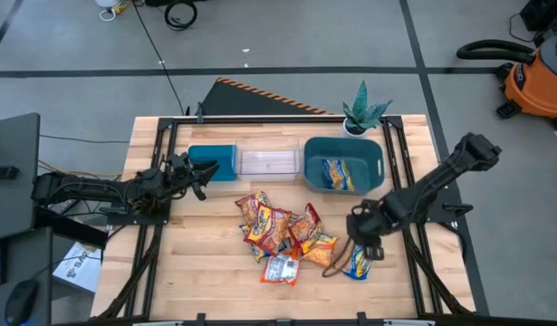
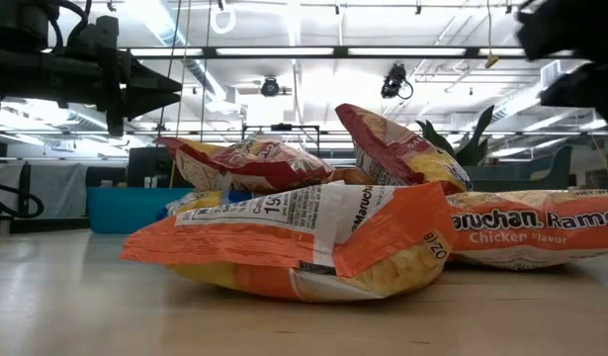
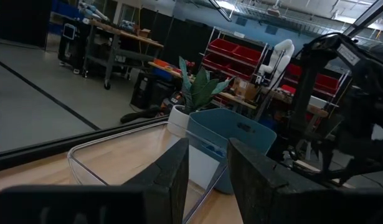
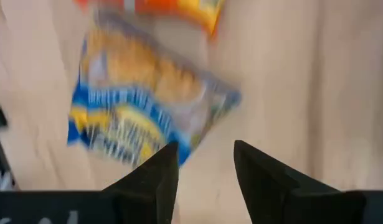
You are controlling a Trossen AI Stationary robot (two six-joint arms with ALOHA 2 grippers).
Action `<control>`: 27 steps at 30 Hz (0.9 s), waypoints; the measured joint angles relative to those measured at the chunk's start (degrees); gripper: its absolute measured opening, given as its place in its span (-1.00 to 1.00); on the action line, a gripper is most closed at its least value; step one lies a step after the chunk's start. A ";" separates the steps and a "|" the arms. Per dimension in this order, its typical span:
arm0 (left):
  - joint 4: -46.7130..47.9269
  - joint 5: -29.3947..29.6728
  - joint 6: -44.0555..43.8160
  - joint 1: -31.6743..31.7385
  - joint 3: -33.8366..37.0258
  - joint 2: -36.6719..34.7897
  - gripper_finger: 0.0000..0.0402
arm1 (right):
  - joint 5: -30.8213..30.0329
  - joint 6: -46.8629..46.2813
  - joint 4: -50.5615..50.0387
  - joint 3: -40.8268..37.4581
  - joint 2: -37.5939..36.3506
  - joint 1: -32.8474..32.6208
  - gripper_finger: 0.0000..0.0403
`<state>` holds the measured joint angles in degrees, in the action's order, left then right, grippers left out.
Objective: Sort Maruchan noodles
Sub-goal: Put the blue noodle pack into the green bin
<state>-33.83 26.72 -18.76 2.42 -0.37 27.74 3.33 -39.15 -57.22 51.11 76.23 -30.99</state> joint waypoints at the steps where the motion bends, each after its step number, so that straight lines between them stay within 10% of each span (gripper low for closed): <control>1: -0.01 0.00 -0.02 -0.02 0.01 -0.01 -0.43 | 0.56 -1.04 -0.41 0.00 0.40 -0.88 -0.17; 12: 0.00 0.00 0.00 -0.01 0.01 0.00 -0.43 | -3.11 3.94 14.30 0.33 7.85 -2.78 0.11; 27: 0.01 0.00 -0.02 -0.02 -0.01 0.01 -0.43 | -3.70 12.70 12.21 0.31 13.77 -2.36 -0.42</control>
<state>-33.83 26.72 -18.79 2.39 -0.38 27.75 -0.37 -26.44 -45.01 51.42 90.00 -33.34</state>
